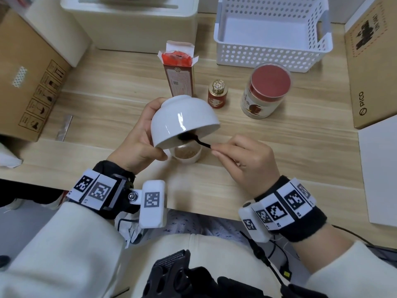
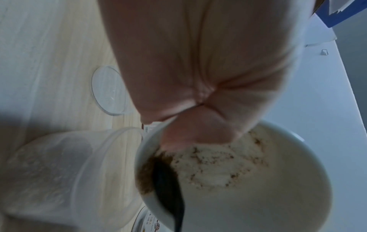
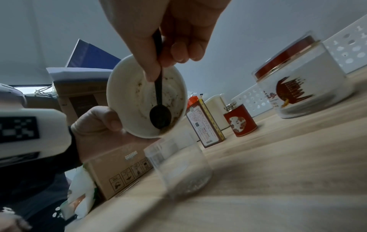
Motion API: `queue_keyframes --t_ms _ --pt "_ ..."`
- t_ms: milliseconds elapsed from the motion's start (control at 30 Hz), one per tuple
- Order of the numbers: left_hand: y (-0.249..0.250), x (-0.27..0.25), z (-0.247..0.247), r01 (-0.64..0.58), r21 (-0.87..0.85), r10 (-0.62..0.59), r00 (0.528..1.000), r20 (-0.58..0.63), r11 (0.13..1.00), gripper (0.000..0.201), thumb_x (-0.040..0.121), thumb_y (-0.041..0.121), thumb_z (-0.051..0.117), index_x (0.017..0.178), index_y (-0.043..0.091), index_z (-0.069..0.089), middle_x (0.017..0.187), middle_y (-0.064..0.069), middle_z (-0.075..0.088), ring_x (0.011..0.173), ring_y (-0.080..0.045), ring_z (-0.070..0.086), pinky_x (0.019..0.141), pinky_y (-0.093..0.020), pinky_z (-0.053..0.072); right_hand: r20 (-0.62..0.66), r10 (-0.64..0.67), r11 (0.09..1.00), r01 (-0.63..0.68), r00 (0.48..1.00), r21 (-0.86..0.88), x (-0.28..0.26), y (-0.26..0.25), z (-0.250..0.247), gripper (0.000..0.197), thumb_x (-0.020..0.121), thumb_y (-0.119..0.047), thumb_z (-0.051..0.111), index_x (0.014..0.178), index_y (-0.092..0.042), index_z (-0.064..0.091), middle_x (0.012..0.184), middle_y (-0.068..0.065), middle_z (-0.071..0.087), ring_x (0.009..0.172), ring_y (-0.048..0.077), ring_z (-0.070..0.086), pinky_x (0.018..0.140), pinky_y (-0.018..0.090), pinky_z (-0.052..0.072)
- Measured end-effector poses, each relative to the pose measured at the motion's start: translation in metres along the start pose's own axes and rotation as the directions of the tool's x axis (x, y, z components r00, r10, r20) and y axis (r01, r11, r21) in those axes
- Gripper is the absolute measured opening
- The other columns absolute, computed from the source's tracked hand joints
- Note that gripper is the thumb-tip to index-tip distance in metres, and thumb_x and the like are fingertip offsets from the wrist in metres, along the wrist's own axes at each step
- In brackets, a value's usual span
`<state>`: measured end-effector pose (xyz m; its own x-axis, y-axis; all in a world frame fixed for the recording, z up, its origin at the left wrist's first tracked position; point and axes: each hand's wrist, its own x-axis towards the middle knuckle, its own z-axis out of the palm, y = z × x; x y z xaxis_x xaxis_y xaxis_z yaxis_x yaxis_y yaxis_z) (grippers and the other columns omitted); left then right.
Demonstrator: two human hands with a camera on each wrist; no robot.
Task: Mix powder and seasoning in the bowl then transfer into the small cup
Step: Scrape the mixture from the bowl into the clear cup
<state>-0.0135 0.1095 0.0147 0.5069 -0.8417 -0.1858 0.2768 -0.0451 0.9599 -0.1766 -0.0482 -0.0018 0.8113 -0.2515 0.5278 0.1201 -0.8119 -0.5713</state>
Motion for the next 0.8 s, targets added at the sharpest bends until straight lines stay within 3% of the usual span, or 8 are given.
queue_keyframes --t_ms 233,433,633,733,800 --pt "-0.002 0.002 -0.003 0.046 -0.095 -0.052 0.997 -0.059 0.994 0.097 0.039 -0.022 0.034 0.129 0.015 0.034 0.108 -0.005 0.052 0.084 -0.01 0.064 0.058 -0.02 0.052 -0.128 0.082 0.996 -0.077 0.988 0.045 0.002 0.0 -0.004 0.009 0.082 -0.01 0.068 0.087 -0.005 0.073 0.064 0.008 0.064 0.055 0.011 0.05 0.052 0.018 0.042" --pt "-0.002 0.002 -0.007 0.039 -0.105 -0.047 0.996 -0.08 0.994 0.1 0.039 -0.02 0.035 0.134 0.012 0.03 0.107 -0.007 0.054 0.09 -0.013 0.063 0.066 -0.026 0.054 -0.07 0.089 0.995 -0.086 0.994 0.053 0.003 0.001 0.002 0.01 0.082 -0.012 0.066 0.086 -0.006 0.073 0.064 0.007 0.063 0.057 0.008 0.049 0.055 0.015 0.04" --pt "-0.001 0.0 -0.008 0.013 -0.093 -0.02 0.997 -0.068 0.996 0.098 0.04 -0.023 0.034 0.129 0.017 0.033 0.114 -0.001 0.054 0.091 -0.009 0.063 0.063 -0.021 0.052 -0.13 0.07 0.998 -0.069 0.989 0.012 0.009 0.005 -0.002 0.008 0.08 -0.007 0.07 0.087 -0.005 0.073 0.066 0.009 0.065 0.059 0.01 0.053 0.054 0.018 0.044" --pt "0.0 0.0 -0.007 -0.016 -0.115 0.012 0.999 -0.041 0.993 0.091 0.041 -0.027 0.032 0.116 0.025 0.04 0.108 0.012 0.063 0.087 -0.006 0.062 0.056 -0.015 0.05 -0.047 0.046 0.999 -0.045 0.998 0.028 0.011 0.009 0.0 0.008 0.081 -0.009 0.069 0.087 -0.004 0.073 0.066 0.01 0.065 0.055 0.017 0.058 0.054 0.023 0.046" --pt "0.0 0.0 -0.007 -0.025 -0.098 0.022 0.999 -0.035 0.995 0.091 0.042 -0.027 0.034 0.114 0.027 0.039 0.108 0.008 0.057 0.086 -0.005 0.061 0.055 -0.014 0.049 -0.006 0.024 0.997 -0.024 1.0 0.068 0.008 0.007 -0.002 0.008 0.081 -0.009 0.069 0.086 -0.004 0.073 0.067 0.01 0.066 0.054 0.018 0.058 0.053 0.023 0.046"
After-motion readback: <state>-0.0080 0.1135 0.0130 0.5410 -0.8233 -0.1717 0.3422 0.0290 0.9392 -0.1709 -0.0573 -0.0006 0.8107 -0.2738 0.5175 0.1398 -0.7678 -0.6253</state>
